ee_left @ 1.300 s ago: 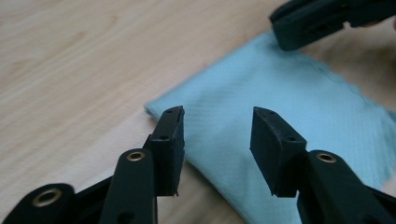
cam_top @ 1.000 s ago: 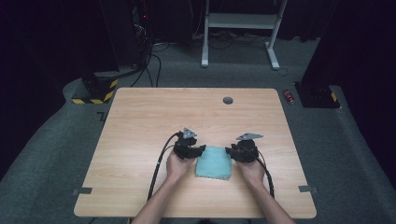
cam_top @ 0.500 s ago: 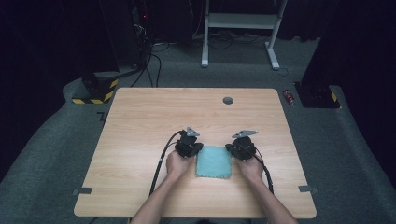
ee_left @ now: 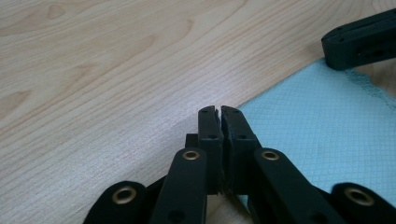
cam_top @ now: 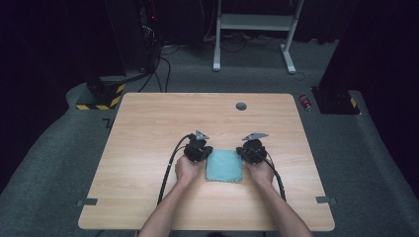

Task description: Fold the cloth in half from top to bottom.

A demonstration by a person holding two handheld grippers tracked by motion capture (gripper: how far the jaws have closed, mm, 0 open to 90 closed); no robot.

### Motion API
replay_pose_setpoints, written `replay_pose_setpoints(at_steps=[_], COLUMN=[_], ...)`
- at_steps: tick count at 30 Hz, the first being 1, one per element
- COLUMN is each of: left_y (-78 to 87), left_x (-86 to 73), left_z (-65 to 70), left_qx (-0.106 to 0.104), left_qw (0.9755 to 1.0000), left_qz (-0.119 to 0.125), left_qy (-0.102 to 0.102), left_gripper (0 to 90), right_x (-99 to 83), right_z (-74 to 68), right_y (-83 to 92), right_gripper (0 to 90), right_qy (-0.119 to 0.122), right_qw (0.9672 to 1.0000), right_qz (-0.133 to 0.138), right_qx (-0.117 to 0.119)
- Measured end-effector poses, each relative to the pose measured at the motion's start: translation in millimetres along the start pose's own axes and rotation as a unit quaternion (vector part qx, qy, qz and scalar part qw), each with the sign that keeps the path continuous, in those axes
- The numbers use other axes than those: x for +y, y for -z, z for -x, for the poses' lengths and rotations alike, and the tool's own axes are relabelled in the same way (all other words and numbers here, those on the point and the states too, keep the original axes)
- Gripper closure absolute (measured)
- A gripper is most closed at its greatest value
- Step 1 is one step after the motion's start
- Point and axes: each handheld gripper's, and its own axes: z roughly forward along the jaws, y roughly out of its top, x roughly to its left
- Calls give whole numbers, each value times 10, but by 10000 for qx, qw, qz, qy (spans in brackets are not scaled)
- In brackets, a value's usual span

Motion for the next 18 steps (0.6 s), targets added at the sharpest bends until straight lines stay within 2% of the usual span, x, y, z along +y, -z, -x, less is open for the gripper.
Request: replay_pose_setpoints(at_steps=[2, 5, 8, 12, 18], left_y=[9, 48, 104, 175, 310], left_x=[2, -5, -29, -78, -140], left_z=[16, 5, 19, 39, 41], left_qx=[112, 114, 167, 158, 58], left_qw=[9999, 9999, 9999, 9999, 9997], left_qz=[-18, -55, 17, 57, 209], left_qy=[-32, -7, 7, -16, 74], left_gripper=[803, 701, 631, 578, 530], right_x=[-1, -11, -25, -69, -147], right_z=[9, 30, 41, 54, 104], right_y=[5, 43, 113, 197, 314], right_gripper=[835, 785, 745, 705, 652], right_qy=[14, -94, -139, -142, -271], right_qw=[10000, 9999, 9997, 9994, 9987], right_qz=[-3, 60, 197, 304, 412], right_qx=[-7, -2, 24, 74, 156])
